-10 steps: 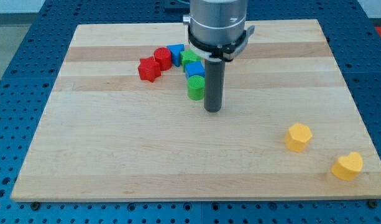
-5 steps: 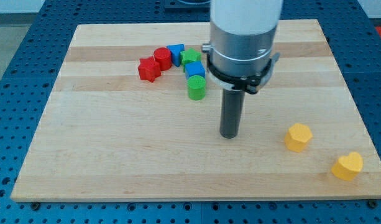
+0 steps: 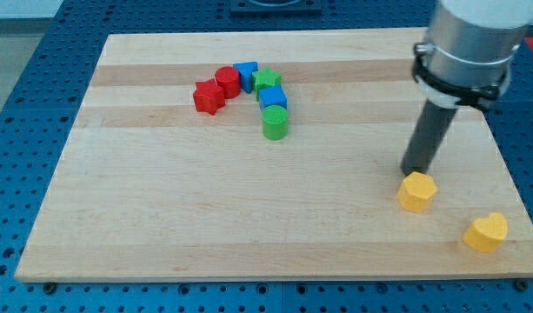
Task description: Place yellow hexagon vertically towards green circle
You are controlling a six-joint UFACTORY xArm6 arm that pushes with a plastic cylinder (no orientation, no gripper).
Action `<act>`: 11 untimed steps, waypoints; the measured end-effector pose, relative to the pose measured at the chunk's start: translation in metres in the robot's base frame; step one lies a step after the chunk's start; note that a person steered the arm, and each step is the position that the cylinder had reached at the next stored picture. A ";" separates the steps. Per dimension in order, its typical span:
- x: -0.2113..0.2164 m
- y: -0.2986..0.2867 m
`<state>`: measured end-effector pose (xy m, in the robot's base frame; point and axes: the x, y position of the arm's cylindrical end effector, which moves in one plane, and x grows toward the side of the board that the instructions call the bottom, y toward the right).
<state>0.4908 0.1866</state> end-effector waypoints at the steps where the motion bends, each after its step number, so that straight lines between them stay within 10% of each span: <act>1: 0.001 0.031; 11: 0.077 -0.165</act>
<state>0.5676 0.0216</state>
